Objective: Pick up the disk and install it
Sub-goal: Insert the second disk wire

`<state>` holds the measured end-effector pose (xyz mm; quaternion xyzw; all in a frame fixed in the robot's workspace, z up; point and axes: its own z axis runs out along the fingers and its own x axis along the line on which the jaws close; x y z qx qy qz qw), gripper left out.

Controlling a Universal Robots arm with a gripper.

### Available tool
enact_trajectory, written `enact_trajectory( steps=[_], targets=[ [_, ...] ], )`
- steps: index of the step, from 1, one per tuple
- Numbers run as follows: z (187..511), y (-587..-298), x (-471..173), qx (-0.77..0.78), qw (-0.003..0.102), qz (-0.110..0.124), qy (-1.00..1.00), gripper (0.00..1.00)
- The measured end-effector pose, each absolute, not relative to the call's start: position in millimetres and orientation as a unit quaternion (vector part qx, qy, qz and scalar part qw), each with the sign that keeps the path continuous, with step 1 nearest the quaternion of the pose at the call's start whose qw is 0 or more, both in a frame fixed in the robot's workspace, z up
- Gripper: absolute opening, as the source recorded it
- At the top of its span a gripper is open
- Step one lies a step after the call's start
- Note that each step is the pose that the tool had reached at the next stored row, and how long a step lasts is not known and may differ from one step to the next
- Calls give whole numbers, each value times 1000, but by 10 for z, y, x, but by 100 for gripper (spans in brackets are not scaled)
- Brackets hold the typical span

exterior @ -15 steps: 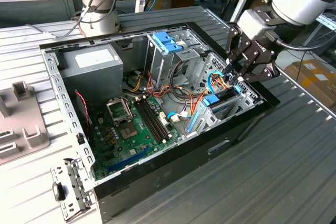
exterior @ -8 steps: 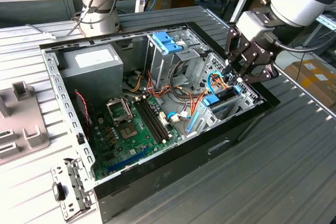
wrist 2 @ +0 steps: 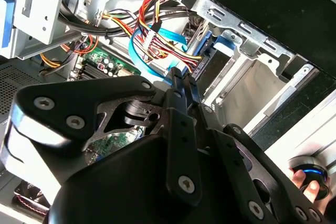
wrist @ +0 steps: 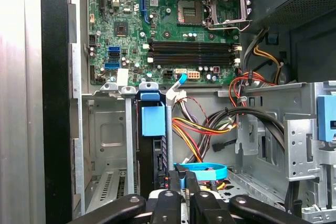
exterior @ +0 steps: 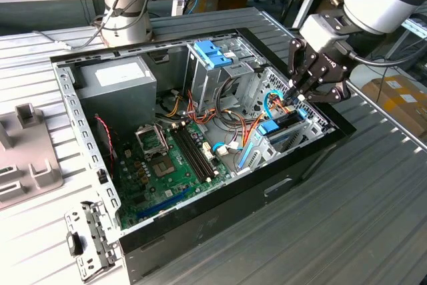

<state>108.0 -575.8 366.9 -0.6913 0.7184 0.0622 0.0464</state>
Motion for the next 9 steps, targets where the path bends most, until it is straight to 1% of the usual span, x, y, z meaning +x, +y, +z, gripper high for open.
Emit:
enact_trajectory(
  steps=[9],
  targets=[
    [3666,-5780,1076,-691,46,62,718,16]
  ],
)
